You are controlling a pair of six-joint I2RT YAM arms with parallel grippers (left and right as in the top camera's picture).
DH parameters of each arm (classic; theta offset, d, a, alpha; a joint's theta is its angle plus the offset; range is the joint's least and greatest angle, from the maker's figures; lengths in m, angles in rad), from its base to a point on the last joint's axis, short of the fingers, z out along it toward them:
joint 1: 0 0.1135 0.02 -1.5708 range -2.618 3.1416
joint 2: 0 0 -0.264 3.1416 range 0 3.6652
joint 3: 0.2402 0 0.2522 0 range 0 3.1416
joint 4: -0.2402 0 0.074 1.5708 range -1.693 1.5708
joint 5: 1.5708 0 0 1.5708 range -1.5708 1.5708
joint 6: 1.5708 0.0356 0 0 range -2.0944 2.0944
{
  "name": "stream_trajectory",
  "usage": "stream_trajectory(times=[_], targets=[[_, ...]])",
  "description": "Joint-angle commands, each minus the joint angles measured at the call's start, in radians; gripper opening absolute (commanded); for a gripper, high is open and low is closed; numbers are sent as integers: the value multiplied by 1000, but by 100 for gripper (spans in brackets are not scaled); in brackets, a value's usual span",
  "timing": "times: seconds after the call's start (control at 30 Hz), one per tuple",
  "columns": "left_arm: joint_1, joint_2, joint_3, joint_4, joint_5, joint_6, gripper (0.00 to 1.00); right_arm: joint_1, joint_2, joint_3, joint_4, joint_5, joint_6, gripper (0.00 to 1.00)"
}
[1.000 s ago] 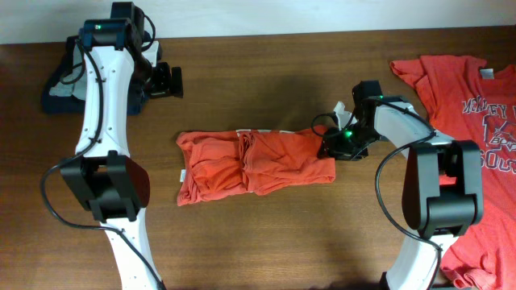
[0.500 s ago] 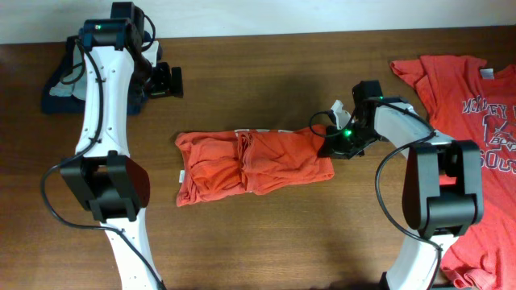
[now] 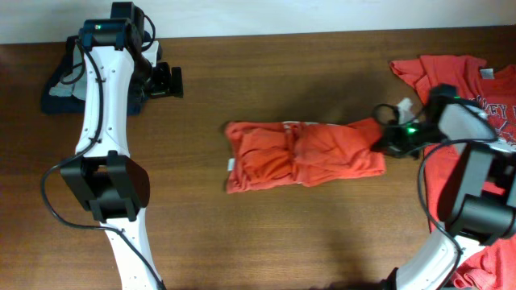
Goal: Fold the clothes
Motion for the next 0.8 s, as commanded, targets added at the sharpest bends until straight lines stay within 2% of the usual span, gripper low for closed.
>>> stream_trajectory(times=[0.0, 0.27, 0.43, 0.63, 0.77], targets=[[0, -11, -5, -1, -7, 2, 99, -63, -11, 86, -64, -6, -77, 4], [0, -11, -5, -1, -7, 2, 99, -72, -11, 360, -290, 126, -113, 4], [0, -10, -5, -1, -7, 2, 99, -47, -11, 516, -394, 126, -113, 4], [0, -11, -5, -1, -7, 2, 99, 41, -11, 641, -487, 127, -113, 4], [0, -11, -5, -1, -7, 2, 99, 125, -11, 663, -515, 141, -112, 4]])
